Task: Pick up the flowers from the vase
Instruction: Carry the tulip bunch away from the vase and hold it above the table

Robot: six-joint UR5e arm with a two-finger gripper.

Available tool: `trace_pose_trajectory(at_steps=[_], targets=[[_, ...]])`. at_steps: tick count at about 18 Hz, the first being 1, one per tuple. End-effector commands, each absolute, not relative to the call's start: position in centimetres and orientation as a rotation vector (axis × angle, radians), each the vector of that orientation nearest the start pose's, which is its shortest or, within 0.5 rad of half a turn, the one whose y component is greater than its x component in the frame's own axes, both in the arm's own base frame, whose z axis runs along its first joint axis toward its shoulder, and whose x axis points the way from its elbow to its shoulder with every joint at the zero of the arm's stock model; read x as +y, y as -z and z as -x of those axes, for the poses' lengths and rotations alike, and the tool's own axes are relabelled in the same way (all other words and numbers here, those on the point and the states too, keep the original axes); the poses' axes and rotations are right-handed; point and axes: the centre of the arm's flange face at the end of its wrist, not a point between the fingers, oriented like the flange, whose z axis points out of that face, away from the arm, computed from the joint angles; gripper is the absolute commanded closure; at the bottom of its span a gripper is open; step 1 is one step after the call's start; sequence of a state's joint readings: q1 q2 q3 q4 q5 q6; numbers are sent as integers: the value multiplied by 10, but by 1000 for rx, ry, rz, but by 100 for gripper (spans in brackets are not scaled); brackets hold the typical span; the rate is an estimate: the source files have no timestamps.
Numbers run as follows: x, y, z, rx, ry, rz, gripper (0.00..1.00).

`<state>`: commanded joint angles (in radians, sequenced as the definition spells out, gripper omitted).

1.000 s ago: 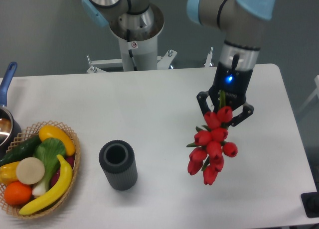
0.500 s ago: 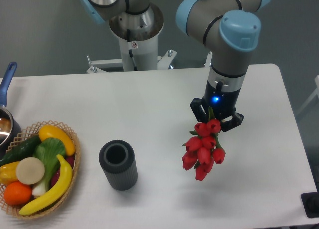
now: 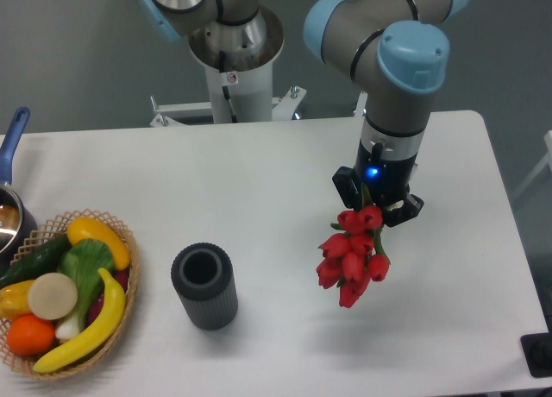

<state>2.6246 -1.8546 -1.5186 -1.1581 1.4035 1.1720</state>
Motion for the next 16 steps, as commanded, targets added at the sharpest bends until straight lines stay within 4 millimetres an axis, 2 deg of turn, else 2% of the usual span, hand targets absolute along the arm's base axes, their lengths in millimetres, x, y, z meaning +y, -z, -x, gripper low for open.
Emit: trace_pose_trajectory(at_steps=[8,11,16], targets=[[432,-387,462,192,-120,2968,100],[435,-369,469,191,-97,2982,100],[437,-353,477,209,-110,3047,100]])
